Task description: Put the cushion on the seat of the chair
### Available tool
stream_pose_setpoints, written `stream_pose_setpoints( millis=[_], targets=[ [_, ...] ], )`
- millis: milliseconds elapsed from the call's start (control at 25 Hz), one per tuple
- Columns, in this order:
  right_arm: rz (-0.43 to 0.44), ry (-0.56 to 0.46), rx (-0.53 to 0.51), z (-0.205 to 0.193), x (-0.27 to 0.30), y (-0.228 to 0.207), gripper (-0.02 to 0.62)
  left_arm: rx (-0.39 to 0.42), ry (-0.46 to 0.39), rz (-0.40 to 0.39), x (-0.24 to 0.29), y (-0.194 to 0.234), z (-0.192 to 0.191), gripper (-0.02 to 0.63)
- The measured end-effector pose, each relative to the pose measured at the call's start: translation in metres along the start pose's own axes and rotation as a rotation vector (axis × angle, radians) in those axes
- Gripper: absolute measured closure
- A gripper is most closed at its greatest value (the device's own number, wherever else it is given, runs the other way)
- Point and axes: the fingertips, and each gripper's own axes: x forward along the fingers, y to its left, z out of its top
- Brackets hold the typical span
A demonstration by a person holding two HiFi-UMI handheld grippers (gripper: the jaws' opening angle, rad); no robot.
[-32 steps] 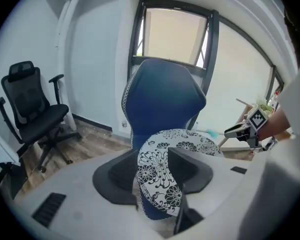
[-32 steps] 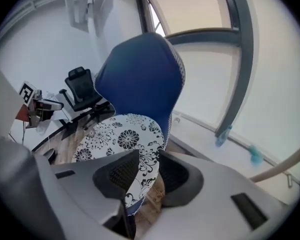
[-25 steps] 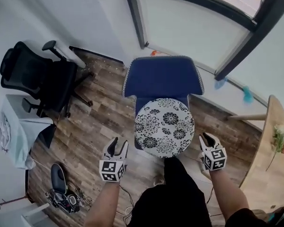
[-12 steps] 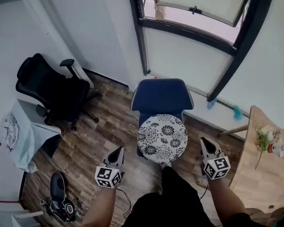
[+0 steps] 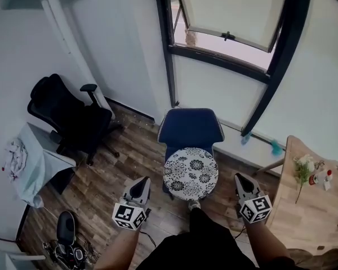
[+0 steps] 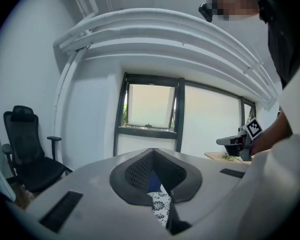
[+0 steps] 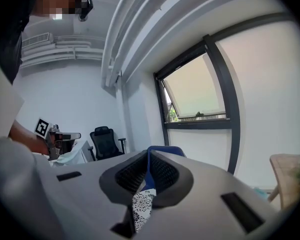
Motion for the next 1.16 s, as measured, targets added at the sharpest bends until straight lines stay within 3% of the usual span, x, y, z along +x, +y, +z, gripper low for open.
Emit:
stream_pose_setpoints(
  millis=[400, 760, 1160],
  targets=[
    [0.022, -0.051, -0.053, 0.038, -0.006, 0.003, 0.571, 0.020, 0.043, -0.033, 0.017, -0.030, -0.003, 0.601],
    [0.037, -0.064, -0.025, 0.033, 0.002, 0.024, 0.571, 0.045, -0.014, -0.018, 0.012, -0.023, 0.018, 0.601],
    [-0.001, -0.062, -0.022, 0.031, -0.004, 0.020, 0.571, 0.033, 0.007, -0.032, 0.009, -0.019, 0.012, 0.601]
  ],
)
